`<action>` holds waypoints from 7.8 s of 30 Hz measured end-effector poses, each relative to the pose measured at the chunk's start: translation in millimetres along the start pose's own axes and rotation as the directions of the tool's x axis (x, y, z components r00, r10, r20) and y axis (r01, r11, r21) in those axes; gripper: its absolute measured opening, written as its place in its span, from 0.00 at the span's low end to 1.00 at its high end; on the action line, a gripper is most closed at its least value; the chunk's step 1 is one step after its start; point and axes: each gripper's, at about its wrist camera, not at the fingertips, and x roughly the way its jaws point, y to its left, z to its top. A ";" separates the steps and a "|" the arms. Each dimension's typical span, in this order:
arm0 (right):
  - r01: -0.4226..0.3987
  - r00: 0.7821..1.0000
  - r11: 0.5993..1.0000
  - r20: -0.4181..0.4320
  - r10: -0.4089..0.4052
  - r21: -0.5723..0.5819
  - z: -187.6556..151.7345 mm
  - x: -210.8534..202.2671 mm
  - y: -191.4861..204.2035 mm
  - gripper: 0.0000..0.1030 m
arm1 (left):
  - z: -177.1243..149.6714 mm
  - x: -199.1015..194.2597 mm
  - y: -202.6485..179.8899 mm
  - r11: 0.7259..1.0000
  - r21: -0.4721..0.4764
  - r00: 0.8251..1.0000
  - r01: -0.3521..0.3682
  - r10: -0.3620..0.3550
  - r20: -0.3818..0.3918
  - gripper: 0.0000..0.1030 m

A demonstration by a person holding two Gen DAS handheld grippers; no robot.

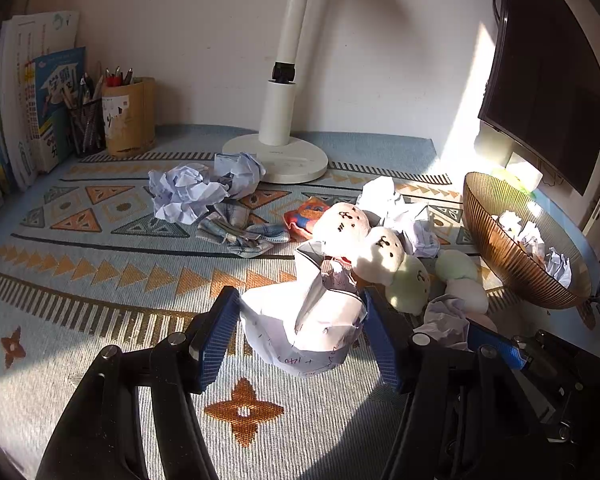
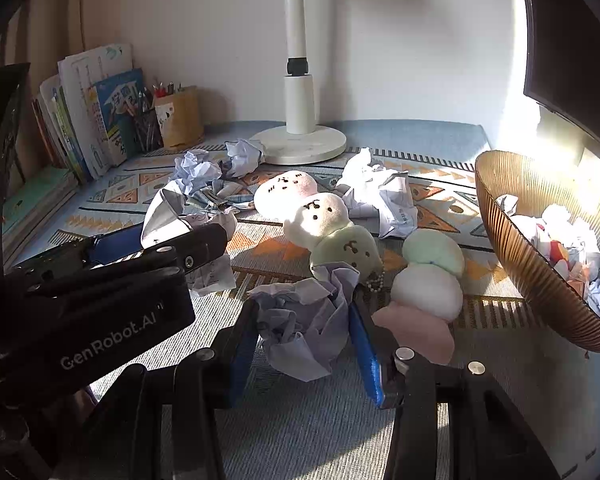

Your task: Organize objects

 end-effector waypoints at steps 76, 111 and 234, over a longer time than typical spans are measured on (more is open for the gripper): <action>0.073 0.992 0.995 0.095 -0.080 0.071 7.3 -15.2 5.4 0.83 | 2.0 -21.7 32.2 0.991 -0.064 0.982 -0.120 0.128 0.140 0.98; 0.070 0.995 0.996 0.069 -0.074 0.058 7.3 -9.9 9.4 0.84 | 3.1 -19.3 36.0 0.990 -0.089 0.985 -0.107 0.117 0.123 0.98; -0.239 0.966 0.887 0.002 0.260 0.396 24.4 24.6 -54.0 0.66 | 29.8 33.6 17.7 0.865 0.333 0.903 0.375 -0.258 -0.344 0.76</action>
